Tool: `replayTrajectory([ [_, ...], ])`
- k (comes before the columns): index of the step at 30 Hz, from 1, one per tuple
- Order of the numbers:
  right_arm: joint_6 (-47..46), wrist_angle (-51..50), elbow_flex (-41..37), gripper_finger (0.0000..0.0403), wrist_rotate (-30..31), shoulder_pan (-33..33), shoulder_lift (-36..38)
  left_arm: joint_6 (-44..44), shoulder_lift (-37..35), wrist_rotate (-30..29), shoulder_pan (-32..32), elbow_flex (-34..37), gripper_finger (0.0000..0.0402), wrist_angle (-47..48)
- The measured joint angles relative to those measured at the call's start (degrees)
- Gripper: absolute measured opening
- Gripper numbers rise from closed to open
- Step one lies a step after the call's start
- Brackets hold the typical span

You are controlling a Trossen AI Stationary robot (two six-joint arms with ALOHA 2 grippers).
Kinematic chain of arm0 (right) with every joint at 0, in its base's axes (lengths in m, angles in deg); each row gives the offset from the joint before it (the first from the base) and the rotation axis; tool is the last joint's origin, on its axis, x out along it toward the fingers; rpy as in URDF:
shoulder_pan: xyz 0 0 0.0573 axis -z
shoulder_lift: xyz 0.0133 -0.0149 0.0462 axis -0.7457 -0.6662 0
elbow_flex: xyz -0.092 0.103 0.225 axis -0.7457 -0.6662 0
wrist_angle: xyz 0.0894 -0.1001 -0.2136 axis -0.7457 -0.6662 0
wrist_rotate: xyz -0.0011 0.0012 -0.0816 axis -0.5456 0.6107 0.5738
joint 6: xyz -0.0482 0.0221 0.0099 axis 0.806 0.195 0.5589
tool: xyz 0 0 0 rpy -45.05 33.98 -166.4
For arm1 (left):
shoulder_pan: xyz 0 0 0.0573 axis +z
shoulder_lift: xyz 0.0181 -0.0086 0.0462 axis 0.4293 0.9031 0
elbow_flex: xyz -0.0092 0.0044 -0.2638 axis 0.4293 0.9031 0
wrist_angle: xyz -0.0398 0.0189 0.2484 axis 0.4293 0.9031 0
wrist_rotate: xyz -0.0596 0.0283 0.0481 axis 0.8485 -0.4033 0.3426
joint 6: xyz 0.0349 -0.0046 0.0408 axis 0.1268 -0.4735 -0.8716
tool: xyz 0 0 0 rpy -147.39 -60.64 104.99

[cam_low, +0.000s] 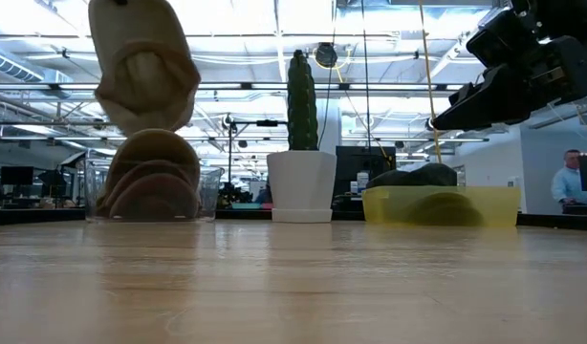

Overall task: Pick & Place hat
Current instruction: Put the brown cap into the transparent bin

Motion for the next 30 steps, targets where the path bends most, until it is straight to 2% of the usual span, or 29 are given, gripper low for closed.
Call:
replayTrajectory([
  [3,0.2,0.0,0.0,0.0089,0.0,0.0,0.0,-1.3,0.2,-1.6,-0.1,-2.7,0.0012,-0.3],
  [6,0.2,0.0,0.0,0.0089,0.0,0.0,0.0,-1.4,0.1,-2.5,-0.1,-5.8,0.0015,-0.5],
  [9,0.2,0.1,-0.5,0.0089,0.0,0.0,0.0,-1.0,0.1,0.5,0.0,-7.8,0.0022,0.2],
  [14,0.0,0.4,-1.1,0.0089,0.1,0.0,0.0,1.6,0.1,8.6,-0.1,-7.5,0.0011,0.8],
  [20,-0.2,2.7,-1.2,0.0089,0.0,0.0,0.0,1.8,0.5,8.9,-0.1,-1.2,0.0019,0.8],
  [26,-0.2,2.5,-1.2,0.0089,-0.1,0.0,0.0,-1.0,0.6,4.4,0.1,8.0,0.0012,0.8],
  [30,-0.2,2.4,-1.2,0.0089,-0.1,0.0,0.0,-2.1,0.6,2.7,1.3,10.8,0.0029,0.8],
])
